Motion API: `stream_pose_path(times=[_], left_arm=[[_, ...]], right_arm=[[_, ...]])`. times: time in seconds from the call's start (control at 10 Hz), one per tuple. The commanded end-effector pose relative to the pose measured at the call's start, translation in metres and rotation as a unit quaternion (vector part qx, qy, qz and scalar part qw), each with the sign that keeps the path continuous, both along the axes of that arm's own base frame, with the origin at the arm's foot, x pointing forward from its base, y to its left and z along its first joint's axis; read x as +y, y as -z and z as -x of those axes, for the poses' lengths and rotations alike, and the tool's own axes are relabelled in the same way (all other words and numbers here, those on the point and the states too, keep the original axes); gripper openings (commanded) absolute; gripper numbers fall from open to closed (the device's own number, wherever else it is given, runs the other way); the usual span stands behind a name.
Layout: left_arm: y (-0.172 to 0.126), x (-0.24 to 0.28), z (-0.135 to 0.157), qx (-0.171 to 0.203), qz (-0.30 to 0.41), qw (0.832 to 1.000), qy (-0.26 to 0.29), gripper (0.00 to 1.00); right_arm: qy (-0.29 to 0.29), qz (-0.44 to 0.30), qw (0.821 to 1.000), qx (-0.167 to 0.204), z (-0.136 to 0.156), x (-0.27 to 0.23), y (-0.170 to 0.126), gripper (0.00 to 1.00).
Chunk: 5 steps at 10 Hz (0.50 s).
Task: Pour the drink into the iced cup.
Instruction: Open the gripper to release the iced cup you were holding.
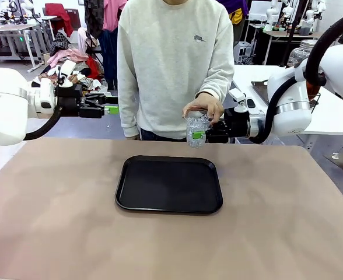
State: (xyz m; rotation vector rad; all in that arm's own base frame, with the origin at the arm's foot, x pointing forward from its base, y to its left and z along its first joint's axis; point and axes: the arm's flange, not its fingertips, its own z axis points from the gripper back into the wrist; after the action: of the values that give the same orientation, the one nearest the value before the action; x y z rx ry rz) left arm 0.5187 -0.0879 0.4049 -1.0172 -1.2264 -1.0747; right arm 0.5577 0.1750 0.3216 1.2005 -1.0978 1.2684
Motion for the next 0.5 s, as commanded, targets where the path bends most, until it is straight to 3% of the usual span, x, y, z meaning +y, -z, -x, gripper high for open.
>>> stream_pose_path(times=[0.0,0.1,0.4], left_arm=[[-0.002,-0.001,0.0,-0.001,0.004,1.0,-0.006,1.0],[-0.002,-0.001,0.0,-0.001,0.004,1.0,-0.006,1.0],[-0.002,-0.001,0.0,-0.001,0.004,1.0,-0.006,1.0]], right_arm=[[0.003,-0.001,1.0,0.003,0.0,-0.002,0.0,0.95],[0.0,-0.005,1.0,0.007,0.001,-0.004,-0.001,1.0],[0.005,-0.016,1.0,0.018,0.006,-0.016,-0.005,1.0]])
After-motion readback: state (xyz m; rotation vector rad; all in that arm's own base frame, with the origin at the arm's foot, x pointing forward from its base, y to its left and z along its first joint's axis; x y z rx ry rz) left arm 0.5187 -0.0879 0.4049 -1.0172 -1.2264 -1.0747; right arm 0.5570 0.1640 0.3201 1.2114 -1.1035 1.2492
